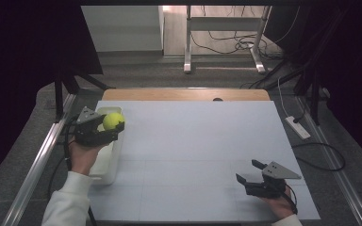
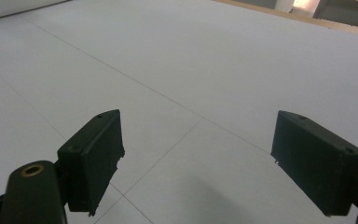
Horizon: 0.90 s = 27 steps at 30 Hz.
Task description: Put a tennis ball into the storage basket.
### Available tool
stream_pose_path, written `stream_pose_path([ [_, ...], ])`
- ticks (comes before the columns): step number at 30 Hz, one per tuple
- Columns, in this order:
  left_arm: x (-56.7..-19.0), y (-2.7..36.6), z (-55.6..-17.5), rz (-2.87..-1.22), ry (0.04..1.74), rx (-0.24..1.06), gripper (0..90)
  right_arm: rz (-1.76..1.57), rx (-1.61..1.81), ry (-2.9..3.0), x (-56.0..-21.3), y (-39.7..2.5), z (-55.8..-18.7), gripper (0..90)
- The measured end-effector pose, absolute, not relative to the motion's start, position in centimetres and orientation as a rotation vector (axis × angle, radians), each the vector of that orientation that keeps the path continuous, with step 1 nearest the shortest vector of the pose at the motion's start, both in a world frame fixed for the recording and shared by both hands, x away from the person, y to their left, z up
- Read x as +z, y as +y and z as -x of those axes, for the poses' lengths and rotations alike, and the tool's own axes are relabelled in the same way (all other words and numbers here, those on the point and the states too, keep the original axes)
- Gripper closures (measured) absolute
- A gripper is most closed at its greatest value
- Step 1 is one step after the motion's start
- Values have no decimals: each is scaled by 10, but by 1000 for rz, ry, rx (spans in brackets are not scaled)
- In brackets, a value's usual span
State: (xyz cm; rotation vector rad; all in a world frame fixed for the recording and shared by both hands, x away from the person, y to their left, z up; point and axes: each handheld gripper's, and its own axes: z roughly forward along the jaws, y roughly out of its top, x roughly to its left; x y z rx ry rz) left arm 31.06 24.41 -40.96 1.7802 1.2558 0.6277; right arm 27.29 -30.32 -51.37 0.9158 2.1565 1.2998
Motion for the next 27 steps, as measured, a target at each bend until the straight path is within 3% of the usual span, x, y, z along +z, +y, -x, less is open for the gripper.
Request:
stream_pose_path([
  [27, -415, 274, -308, -1745, 1347, 646, 263, -922, 1301, 2152, -514, -303, -273, 161],
])
